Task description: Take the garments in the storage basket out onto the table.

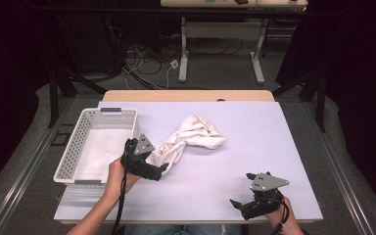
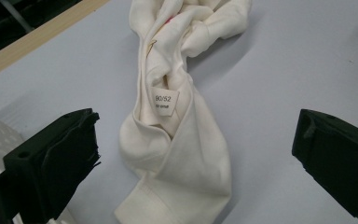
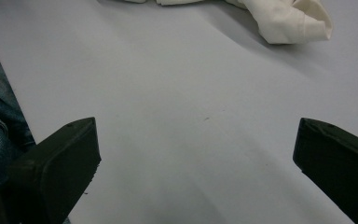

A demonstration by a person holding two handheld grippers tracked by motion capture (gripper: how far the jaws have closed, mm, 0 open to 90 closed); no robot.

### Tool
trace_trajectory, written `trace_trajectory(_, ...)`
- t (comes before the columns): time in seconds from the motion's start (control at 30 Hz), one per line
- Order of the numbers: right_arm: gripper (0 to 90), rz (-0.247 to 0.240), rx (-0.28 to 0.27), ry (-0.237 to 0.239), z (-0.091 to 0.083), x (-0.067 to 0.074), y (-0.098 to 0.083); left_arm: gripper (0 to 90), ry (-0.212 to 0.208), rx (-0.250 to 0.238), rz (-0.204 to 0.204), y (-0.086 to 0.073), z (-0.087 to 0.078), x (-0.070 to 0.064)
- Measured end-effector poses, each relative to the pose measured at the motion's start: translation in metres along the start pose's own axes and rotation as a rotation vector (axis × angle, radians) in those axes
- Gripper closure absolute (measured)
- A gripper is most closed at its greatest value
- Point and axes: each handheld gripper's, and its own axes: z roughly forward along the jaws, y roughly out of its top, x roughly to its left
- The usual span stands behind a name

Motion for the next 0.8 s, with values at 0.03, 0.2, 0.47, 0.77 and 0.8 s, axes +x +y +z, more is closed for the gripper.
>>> trace_trajectory(0.03,0.2,0.003,0.000,0.002,0.000,0.000,0.000,0.0,0.002,0.002,0.001,-0.002,-0.003,-0.001)
trace_trajectory(0.2,0.2,0.003,0.003,0.002,0.000,0.000,0.000,0.0,0.014,-0.002,0.006,-0.011,-0.013,-0.002)
trace_trajectory(0.47,0.2,-0.002,0.001,0.001,0.001,0.000,0.000,0.0,0.031,-0.018,-0.011,-0.026,-0.033,-0.003)
trace_trajectory(0.77,0.2,-0.001,0.010,0.005,0.002,0.001,0.000,0.0,0.064,-0.030,-0.046,-0.044,-0.056,-0.002)
trace_trajectory(0.8,0.2,-0.001,0.010,0.005,0.002,0.001,0.000,0.0,0.064,-0.030,-0.046,-0.044,-0.056,-0.002)
